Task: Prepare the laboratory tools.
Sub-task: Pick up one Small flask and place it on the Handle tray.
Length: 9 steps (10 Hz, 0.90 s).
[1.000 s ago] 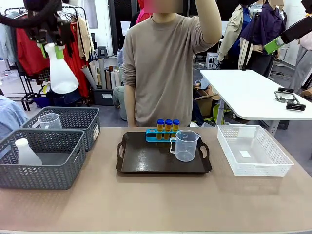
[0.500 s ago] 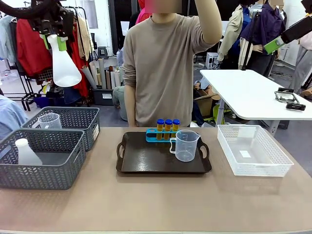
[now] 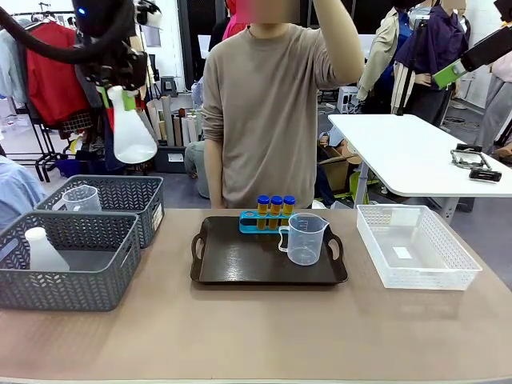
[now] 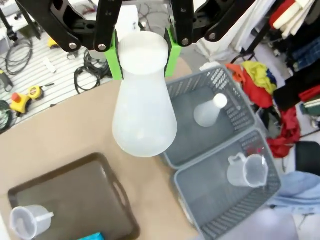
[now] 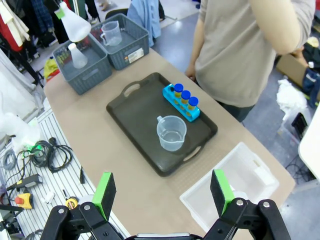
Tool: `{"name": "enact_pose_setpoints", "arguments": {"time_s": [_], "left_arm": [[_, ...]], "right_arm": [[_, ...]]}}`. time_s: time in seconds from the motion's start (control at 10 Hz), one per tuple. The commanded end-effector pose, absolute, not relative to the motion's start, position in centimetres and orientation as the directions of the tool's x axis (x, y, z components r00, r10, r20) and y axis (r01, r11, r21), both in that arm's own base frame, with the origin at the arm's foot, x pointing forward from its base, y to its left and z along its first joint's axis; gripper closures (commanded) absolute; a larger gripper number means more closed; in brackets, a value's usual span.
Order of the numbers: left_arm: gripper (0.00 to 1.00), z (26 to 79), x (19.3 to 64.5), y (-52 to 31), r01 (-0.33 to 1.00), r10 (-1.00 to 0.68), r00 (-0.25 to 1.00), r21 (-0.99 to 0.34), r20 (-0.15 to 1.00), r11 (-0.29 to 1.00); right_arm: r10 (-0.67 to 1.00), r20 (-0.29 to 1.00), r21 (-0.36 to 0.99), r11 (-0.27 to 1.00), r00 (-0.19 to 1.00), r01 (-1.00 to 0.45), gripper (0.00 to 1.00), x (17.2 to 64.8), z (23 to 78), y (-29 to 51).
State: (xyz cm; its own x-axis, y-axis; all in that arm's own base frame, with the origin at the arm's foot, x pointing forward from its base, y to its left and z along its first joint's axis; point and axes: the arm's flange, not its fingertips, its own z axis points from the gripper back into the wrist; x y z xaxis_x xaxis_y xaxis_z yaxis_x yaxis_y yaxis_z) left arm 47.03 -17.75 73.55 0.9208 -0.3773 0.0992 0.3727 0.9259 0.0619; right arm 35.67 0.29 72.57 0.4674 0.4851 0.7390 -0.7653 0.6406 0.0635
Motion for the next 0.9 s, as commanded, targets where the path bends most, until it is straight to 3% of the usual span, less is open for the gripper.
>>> {"name": "enact_pose_setpoints", "arguments": {"time_s": [0.0,0.5,0.8], "left_arm": [[1.00,73.3,46.8,-18.6,0.394,-0.398,0.906,0.060,0.145,0.917],[1.00,69.5,50.5,-25.1,0.506,-0.503,0.854,0.014,0.133,0.863],[1.00,68.9,50.5,-25.1,0.498,-0.496,0.861,0.009,0.113,0.867]], "right_arm": [[0.481,0.748,0.069,0.629,0.457,-0.775,0.00,35.6,72.6,0.4],[0.481,0.748,0.069,0.629,0.457,-0.775,0.00,35.6,72.6,0.4],[0.481,0.748,0.069,0.629,0.457,-0.775,0.00,35.6,72.6,0.4]]}}
